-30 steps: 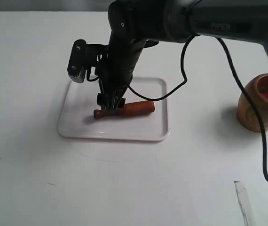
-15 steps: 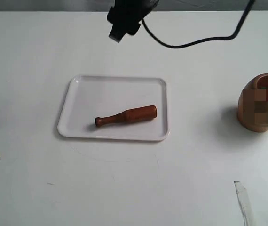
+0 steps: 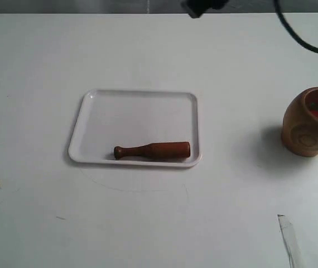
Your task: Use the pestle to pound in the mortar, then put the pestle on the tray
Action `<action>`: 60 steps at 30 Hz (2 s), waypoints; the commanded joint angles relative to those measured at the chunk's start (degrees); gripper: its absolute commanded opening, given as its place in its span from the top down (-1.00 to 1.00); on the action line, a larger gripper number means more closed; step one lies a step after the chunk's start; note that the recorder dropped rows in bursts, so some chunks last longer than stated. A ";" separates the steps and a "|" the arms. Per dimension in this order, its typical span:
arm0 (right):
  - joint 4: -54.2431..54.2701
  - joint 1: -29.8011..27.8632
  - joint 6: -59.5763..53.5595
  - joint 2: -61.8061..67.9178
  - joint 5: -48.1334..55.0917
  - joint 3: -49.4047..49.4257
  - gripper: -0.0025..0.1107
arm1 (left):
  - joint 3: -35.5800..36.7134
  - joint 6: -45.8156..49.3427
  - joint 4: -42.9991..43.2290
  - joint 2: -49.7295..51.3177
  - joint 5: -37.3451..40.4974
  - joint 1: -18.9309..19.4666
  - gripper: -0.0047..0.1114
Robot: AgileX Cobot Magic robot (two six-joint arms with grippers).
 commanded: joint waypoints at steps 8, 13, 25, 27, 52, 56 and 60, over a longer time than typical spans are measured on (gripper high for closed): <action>-2.69 -5.79 11.31 -27.50 -40.03 32.81 -0.16 | 0.03 -0.47 -0.42 -0.07 -0.17 -0.44 0.92; -2.26 -5.79 11.40 -38.32 -41.81 40.39 -0.15 | 0.03 -0.47 -0.42 -0.07 -0.17 -0.44 0.92; 1.05 -5.68 13.61 -56.61 -56.04 59.66 0.27 | 0.03 -0.47 -0.42 -0.07 -0.17 -0.44 0.92; 1.15 -5.68 13.04 -56.62 -54.20 61.97 0.45 | 0.03 -0.47 -0.42 -0.07 -0.17 -0.44 0.92; 33.30 -5.68 24.46 -56.47 -40.46 71.68 0.96 | 0.03 -0.47 -0.42 -0.07 -0.17 -0.44 0.92; 32.53 -5.68 23.41 -56.47 -40.32 71.68 0.96 | 0.03 -0.47 -0.42 -0.07 -0.17 -0.44 0.92; 24.86 -5.68 17.51 -56.47 -32.87 71.68 0.96 | 0.03 -0.47 -0.42 -0.07 -0.17 -0.44 0.92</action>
